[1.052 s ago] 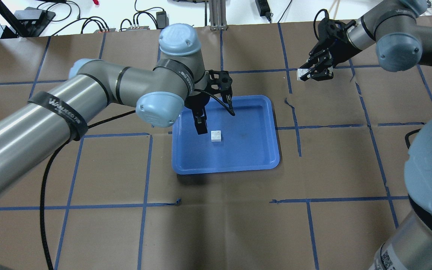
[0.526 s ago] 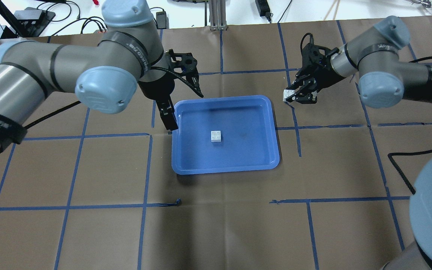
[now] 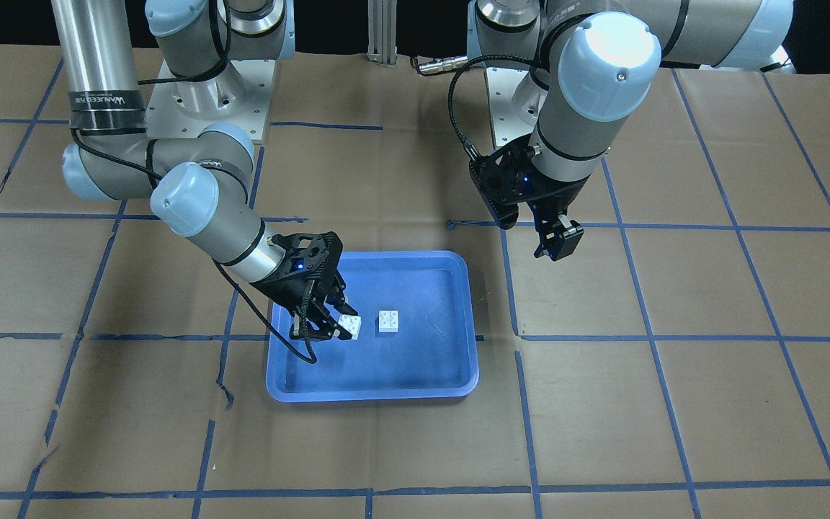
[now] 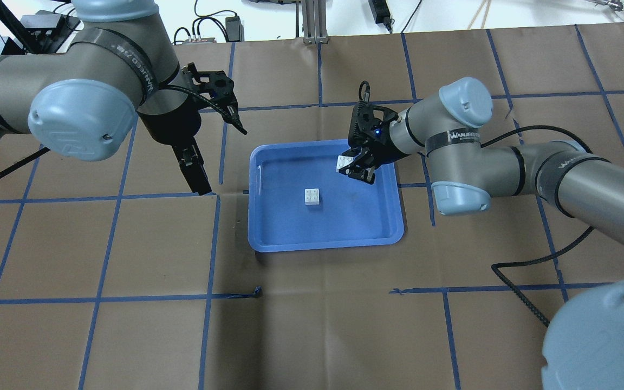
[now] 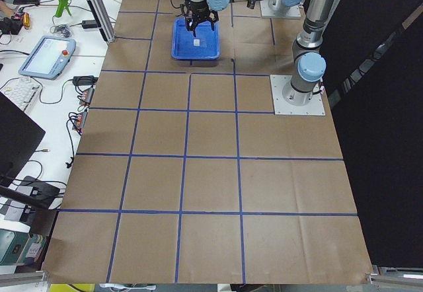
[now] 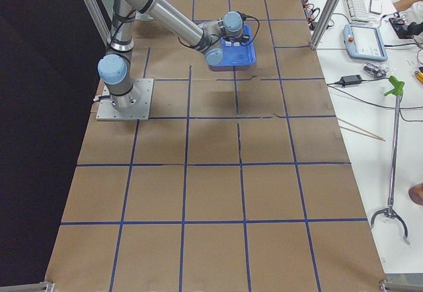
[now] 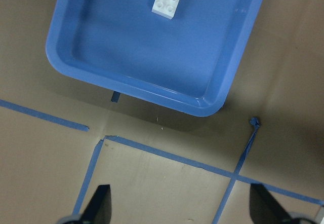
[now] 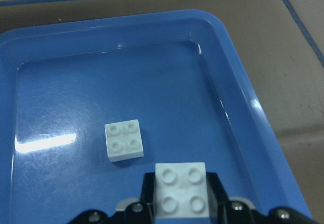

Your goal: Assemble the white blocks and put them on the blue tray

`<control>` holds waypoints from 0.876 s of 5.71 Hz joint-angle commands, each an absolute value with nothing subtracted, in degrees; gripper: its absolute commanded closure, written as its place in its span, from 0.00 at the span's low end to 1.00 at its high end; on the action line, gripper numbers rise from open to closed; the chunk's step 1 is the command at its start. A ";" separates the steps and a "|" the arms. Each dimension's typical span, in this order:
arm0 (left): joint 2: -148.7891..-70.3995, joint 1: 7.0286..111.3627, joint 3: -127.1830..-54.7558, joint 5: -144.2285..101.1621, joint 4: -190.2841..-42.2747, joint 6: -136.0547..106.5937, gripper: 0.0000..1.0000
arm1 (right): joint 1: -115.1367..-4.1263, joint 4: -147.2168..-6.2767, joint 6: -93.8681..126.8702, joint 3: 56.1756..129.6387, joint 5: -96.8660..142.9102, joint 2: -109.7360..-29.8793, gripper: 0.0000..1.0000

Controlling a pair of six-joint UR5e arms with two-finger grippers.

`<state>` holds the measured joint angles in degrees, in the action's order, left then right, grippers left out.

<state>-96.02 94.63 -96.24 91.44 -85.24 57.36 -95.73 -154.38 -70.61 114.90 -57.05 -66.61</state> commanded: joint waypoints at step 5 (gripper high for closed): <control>-92.55 90.53 -94.66 91.50 -84.46 12.45 0.04 | -97.47 -161.81 -70.31 117.24 -57.31 -61.61 0.71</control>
<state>-92.98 90.41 -94.88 91.52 -84.70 18.95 -97.39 -161.83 -70.38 116.81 -57.37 -61.58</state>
